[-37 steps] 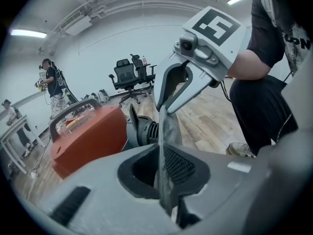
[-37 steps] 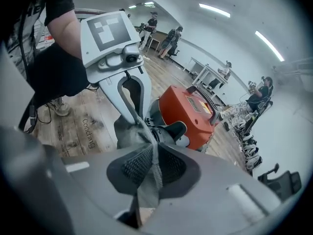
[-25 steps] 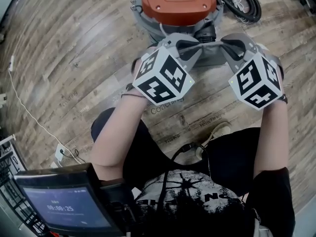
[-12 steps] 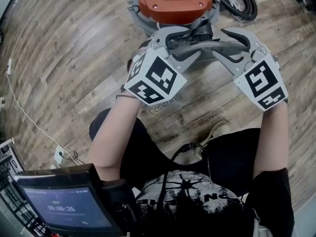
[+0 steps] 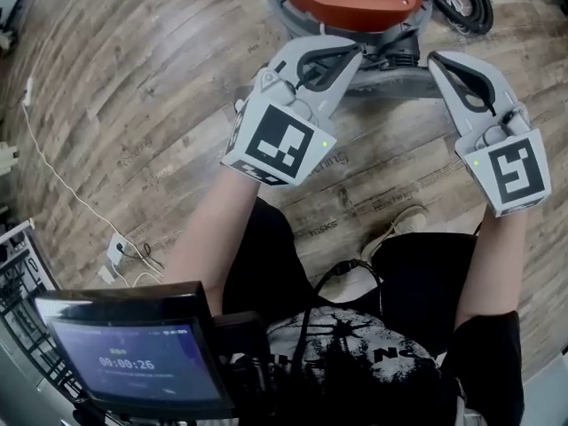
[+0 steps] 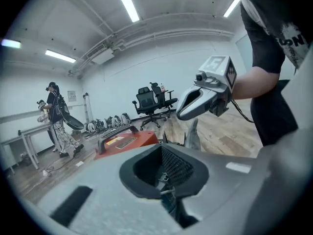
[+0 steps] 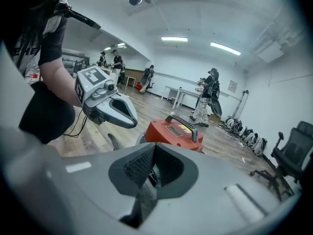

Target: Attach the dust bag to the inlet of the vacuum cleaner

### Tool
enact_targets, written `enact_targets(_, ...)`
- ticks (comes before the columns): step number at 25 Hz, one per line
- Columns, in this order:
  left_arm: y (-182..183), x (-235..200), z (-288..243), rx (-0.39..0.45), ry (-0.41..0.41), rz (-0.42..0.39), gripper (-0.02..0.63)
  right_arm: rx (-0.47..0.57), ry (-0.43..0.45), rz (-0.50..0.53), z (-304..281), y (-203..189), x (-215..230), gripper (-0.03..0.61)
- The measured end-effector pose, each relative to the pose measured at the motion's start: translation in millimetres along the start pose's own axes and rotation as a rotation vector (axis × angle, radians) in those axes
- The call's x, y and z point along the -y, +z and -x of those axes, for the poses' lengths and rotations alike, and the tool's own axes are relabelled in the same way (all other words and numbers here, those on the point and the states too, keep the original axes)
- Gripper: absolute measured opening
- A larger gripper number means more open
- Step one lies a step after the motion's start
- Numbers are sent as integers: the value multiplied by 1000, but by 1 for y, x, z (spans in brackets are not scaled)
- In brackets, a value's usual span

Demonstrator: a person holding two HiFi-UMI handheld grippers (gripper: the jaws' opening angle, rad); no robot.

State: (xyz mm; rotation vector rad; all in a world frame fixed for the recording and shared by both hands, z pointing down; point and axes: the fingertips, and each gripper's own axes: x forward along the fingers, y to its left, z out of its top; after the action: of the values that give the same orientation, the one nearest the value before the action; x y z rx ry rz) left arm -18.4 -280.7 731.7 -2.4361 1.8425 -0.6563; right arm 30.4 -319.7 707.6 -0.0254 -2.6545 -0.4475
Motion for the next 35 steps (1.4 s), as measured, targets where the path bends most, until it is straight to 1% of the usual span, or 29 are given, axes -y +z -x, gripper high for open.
enact_targets(1,2,-3,7,9,-4,17,3,16,0,-17,0,4,-1,5)
enact_targets(4,12,-8,30,26,-25,131,3,78,16,-89,3,20,-10,5)
enact_targets(5,19,-10,38,33,-33,148,3,100,16,-120,4,27,-11,5)
enact_targets(7,39,-14,56,33,-51,157,3,138,22,-166,10,43,-17,5)
enact_targets(8,50,-14,68,23,-65,167,3,144,37,-182,17,54,-24,5)
enact_targets(10,76,-9,96,8,-98,203,3,117,81,-211,38,79,-41,5)
enact_targets(13,122,-12,142,3,-113,250,2,96,154,-230,73,131,-62,5)
enact_targets(15,154,-15,169,-11,-117,279,3,96,184,-249,97,170,-67,5)
enact_targets(18,205,-18,201,-19,-117,328,2,67,212,-242,129,221,-61,5)
enact_targets(20,239,-25,220,-13,-100,374,3,73,216,-223,143,257,-52,5)
enact_targets(21,255,-28,229,-9,-94,385,3,82,216,-218,150,277,-48,5)
enact_targets(24,305,-36,260,15,-81,382,3,100,218,-211,169,331,-41,5)
enact_targets(27,349,-46,289,62,-53,381,3,85,224,-211,182,370,-38,5)
enact_targets(30,381,-56,311,60,-18,389,3,85,226,-293,197,404,-40,6)
enact_targets(32,400,-65,324,56,15,373,3,103,233,-289,206,426,-43,6)
enact_targets(35,427,-81,345,76,65,365,3,124,245,-251,212,450,-47,6)
